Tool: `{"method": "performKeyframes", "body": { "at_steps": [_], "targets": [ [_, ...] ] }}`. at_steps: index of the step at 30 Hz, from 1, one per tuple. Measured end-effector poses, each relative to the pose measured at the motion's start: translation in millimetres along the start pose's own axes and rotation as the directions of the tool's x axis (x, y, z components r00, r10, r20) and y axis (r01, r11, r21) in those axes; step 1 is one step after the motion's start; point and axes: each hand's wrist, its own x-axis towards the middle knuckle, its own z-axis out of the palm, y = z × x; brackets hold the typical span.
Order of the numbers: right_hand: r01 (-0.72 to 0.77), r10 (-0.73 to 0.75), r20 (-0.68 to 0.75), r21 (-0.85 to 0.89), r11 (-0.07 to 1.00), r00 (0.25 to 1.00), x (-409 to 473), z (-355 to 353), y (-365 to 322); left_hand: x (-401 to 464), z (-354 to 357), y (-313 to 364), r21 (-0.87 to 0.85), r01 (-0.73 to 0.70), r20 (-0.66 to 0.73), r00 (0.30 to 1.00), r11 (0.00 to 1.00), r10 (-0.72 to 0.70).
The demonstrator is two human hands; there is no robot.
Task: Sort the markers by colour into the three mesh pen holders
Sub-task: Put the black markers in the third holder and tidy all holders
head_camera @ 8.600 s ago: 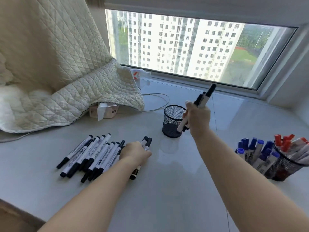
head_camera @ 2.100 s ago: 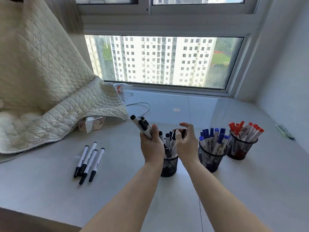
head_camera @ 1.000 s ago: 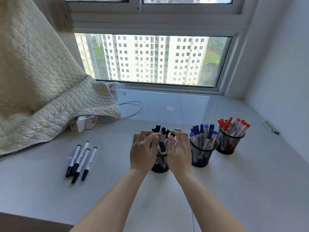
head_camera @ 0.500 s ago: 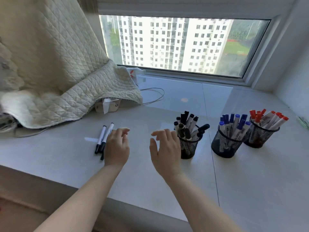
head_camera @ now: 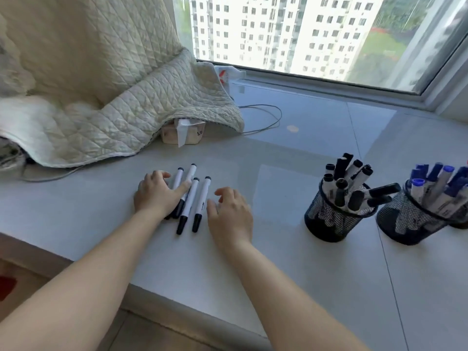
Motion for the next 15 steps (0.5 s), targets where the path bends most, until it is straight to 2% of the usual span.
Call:
{"method": "performKeyframes", "body": {
  "at_steps": [4,7,11,15],
  "targets": [
    [-0.019,0.025,0.031,-0.171,0.985,0.999,20,14,-10,4,3,-4,0.022,-0.034,-0.044,0.998,0.999,0.035],
    [-0.046,0.07,0.079,-0.273,0.961,0.994,30,22,-19,5,1,-4,0.053,-0.041,0.002,0.999,0.998,0.041],
    [-0.088,0.128,0.13,-0.28,0.956,0.983,37,21,-25,6,-2,1,0.228,-0.076,0.07,0.996,0.971,0.062],
    [-0.06,0.124,0.182,-0.319,0.946,0.975,34,13,-21,3,-2,8,0.288,-0.082,0.101,0.993,0.954,0.055]
  ]
}}
